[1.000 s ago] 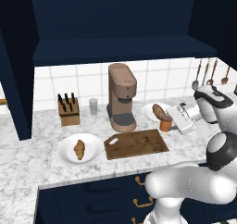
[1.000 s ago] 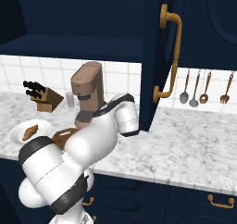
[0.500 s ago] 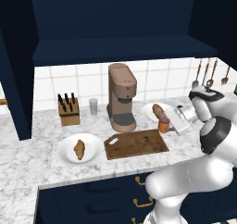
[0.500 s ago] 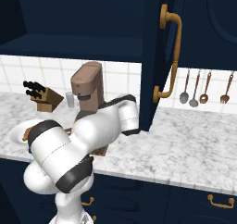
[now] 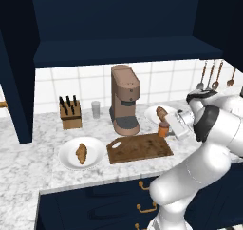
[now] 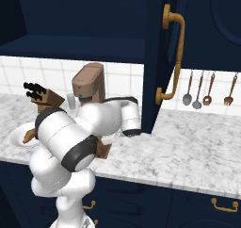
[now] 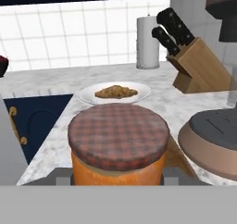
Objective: From the different types of pastries on the counter, select a croissant and place it on the cutting board. Then retrieve a jar of jam from the cabinet and place it alongside the croissant on the cutting board.
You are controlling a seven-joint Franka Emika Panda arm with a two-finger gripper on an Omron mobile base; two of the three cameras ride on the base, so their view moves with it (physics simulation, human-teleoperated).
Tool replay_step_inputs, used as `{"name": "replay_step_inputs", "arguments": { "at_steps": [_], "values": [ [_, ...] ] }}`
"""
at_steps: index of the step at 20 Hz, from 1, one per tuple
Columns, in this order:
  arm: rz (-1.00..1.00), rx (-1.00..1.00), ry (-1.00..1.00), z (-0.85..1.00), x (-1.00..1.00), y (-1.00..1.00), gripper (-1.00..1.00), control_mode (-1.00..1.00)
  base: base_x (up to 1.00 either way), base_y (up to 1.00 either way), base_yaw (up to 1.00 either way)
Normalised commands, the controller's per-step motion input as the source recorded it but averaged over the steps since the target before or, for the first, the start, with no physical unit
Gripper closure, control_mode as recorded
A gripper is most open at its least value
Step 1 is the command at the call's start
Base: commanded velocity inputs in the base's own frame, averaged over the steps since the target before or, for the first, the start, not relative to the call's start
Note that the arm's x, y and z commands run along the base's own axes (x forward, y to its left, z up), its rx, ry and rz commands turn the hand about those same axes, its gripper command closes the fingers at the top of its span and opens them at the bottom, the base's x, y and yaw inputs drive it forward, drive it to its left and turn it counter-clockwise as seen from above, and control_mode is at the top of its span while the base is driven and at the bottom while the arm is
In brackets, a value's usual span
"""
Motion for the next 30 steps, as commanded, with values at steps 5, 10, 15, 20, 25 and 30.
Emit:
{"name": "replay_step_inputs", "arguments": {
  "at_steps": [5,10,15,20,25,30],
  "values": [
    [0.0,0.0,0.0,-0.23,0.0,0.0,1.0,-1.0,0.0,0.0,0.0],
    [0.0,0.01,0.0,-0.15,0.0,0.0,1.0,-1.0,0.0,0.0,0.0],
    [0.0,0.04,0.0,-0.14,0.0,0.04,1.0,-1.0,0.0,0.0,0.0],
    [0.0,0.03,0.0,-0.12,0.0,0.15,1.0,-1.0,0.0,0.0,0.0],
    [0.0,0.0,0.0,-0.31,0.02,0.09,1.0,-1.0,0.0,0.0,0.0],
    [0.0,0.0,0.0,-0.23,0.1,0.0,1.0,-1.0,0.0,0.0,0.0]
  ]
}}
